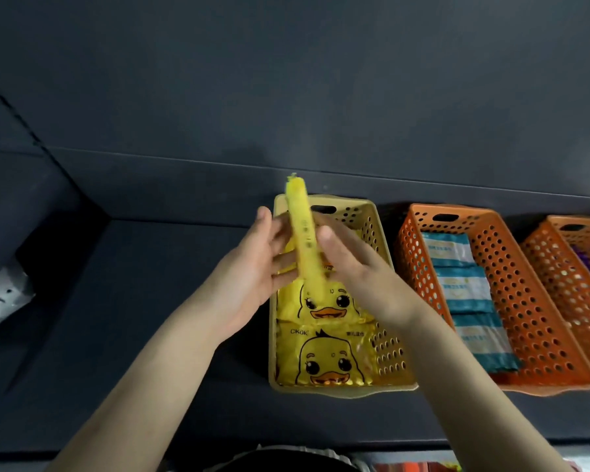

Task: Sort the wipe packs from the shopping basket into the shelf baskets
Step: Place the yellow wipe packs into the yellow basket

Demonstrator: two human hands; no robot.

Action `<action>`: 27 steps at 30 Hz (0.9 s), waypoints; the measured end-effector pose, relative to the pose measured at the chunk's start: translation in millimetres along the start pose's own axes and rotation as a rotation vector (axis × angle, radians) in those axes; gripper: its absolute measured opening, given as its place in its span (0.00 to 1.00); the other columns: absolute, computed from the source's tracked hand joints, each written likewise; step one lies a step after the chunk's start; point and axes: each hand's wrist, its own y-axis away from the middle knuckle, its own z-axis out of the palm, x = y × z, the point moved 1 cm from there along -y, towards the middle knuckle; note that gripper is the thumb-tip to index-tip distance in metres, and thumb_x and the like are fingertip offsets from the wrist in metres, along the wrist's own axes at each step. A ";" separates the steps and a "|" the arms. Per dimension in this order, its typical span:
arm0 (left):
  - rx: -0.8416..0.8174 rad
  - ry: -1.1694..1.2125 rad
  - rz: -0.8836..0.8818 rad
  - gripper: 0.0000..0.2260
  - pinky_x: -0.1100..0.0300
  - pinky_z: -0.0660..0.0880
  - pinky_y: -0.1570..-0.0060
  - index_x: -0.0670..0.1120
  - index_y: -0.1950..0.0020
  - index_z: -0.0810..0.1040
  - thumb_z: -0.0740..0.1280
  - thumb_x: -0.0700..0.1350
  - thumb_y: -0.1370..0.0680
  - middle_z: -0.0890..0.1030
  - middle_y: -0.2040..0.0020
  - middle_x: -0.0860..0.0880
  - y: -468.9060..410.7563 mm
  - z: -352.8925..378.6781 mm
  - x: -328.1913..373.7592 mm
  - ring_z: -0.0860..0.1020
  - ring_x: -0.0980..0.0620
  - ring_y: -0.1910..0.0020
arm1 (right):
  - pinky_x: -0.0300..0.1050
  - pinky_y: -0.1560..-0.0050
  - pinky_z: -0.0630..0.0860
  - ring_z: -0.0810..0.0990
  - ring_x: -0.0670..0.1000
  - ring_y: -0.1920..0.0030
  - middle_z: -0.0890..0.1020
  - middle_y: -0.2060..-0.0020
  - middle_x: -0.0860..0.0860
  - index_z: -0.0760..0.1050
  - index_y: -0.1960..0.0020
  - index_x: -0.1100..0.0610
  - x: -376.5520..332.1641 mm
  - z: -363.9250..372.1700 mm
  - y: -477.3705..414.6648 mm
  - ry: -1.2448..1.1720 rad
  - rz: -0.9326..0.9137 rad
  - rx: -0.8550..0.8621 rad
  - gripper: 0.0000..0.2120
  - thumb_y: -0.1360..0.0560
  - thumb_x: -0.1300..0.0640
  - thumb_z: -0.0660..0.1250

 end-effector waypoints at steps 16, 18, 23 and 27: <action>0.174 -0.592 0.081 0.24 0.55 0.54 0.30 0.61 0.22 0.53 0.53 0.59 0.18 0.54 0.21 0.58 -38.1 -18.2 -24.6 0.56 0.59 0.26 | 0.36 0.55 0.79 0.82 0.43 0.51 0.82 0.48 0.47 0.71 0.38 0.47 33.6 -44.2 13.0 0.226 0.216 -0.026 0.17 0.25 0.53 0.69; 0.160 -0.629 0.072 0.25 0.50 0.51 0.26 0.62 0.22 0.48 0.51 0.60 0.18 0.48 0.21 0.58 -40.3 -12.9 -33.8 0.51 0.55 0.23 | 0.37 0.58 0.78 0.83 0.47 0.51 0.81 0.47 0.50 0.68 0.40 0.46 36.6 -37.1 13.4 0.144 0.241 0.041 0.19 0.26 0.56 0.71; 0.167 -0.589 0.106 0.25 0.50 0.50 0.27 0.65 0.23 0.48 0.41 0.64 0.20 0.49 0.21 0.60 -39.9 -16.1 -39.7 0.50 0.55 0.22 | 0.52 0.60 0.81 0.84 0.60 0.52 0.81 0.47 0.60 0.67 0.34 0.54 41.9 -32.3 23.9 -0.422 0.212 0.217 0.26 0.27 0.72 0.66; 0.151 -0.543 0.085 0.25 0.51 0.51 0.28 0.67 0.24 0.49 0.37 0.64 0.21 0.51 0.21 0.59 -42.6 -19.8 -41.7 0.51 0.54 0.23 | 0.63 0.47 0.79 0.82 0.63 0.45 0.82 0.44 0.61 0.73 0.36 0.57 46.9 -28.3 39.0 -0.731 0.241 0.321 0.21 0.28 0.65 0.68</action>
